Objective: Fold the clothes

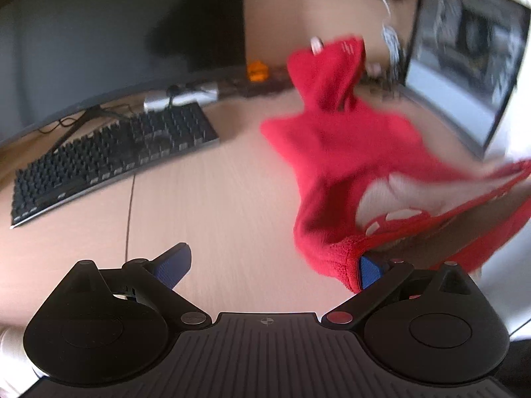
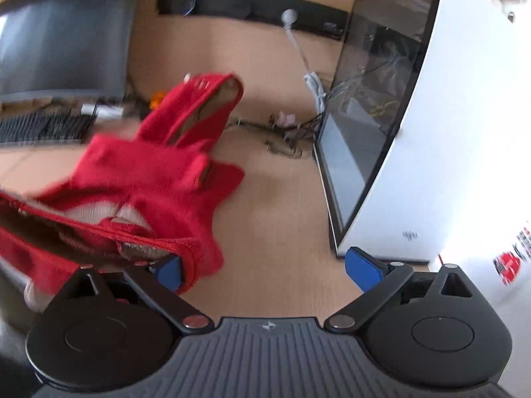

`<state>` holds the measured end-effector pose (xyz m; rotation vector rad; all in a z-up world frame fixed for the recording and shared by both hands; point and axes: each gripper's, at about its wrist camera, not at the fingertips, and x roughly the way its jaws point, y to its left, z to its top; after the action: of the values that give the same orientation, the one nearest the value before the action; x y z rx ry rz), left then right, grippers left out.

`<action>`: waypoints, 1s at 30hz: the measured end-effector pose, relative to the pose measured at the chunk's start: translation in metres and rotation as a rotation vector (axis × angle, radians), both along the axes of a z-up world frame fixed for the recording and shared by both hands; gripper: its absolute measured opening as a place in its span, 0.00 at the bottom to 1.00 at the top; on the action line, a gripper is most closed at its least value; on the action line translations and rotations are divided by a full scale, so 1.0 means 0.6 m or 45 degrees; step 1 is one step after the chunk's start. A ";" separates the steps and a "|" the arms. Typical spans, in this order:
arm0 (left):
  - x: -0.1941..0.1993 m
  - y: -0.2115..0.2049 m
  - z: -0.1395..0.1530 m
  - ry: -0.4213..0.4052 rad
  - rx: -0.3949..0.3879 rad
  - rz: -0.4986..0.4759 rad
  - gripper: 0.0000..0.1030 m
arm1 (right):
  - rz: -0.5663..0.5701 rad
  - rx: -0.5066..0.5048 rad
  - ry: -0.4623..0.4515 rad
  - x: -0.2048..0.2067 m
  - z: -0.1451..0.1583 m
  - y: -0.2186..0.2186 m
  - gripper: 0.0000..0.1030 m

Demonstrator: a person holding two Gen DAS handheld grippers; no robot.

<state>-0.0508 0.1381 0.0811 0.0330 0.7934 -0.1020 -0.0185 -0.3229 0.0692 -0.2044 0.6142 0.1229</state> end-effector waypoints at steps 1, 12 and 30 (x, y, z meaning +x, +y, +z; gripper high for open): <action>0.018 0.001 0.008 -0.019 0.002 0.007 0.99 | -0.003 0.017 -0.010 0.019 0.009 -0.003 0.95; 0.266 -0.003 -0.003 -0.035 0.053 0.242 0.99 | 0.074 -0.178 -0.197 0.277 -0.001 0.070 0.95; 0.472 -0.024 -0.128 0.340 0.163 0.320 0.99 | 0.178 -0.200 0.110 0.493 -0.201 0.074 1.00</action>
<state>0.2323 0.1236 0.0042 0.0409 1.0636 0.1860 0.2773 -0.2784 -0.0515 -0.3958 0.6962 0.2194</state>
